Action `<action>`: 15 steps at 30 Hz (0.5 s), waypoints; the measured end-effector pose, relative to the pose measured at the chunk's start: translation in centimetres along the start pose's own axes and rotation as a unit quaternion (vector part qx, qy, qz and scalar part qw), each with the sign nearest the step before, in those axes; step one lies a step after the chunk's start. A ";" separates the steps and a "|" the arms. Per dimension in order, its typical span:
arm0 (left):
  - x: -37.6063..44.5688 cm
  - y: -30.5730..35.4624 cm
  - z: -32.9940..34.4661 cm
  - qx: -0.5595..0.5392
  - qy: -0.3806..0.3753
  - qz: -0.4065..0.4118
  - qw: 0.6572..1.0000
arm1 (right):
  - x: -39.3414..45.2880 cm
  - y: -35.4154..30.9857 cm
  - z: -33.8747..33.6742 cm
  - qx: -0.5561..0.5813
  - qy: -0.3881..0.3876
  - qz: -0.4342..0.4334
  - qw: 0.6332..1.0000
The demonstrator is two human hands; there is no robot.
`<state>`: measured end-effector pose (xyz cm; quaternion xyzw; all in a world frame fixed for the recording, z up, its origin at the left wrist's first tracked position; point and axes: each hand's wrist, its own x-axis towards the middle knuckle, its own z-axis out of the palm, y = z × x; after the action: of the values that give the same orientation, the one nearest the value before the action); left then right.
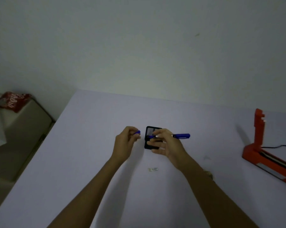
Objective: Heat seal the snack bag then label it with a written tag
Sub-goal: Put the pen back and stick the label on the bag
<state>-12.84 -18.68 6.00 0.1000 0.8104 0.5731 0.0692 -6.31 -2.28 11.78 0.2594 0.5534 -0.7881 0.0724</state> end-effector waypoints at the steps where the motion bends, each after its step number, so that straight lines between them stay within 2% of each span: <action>1: -0.1 2.0 -0.7 -0.017 -0.010 0.021 1.000 | -0.4 -0.9 0.5 0.010 -0.008 -0.017 1.000; 6: -0.7 8.5 -3.5 0.005 -0.038 0.107 0.994 | -2.8 -5.0 2.1 0.050 -0.052 -0.079 0.994; 15: -1.7 10.6 -4.1 0.068 -0.021 0.158 0.985 | -4.0 -6.7 2.9 0.034 -0.078 -0.098 0.992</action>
<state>-11.24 -19.45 17.39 0.2430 0.8200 0.5181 -0.0119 -6.54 -3.11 20.03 0.1442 0.5415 -0.8277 0.0287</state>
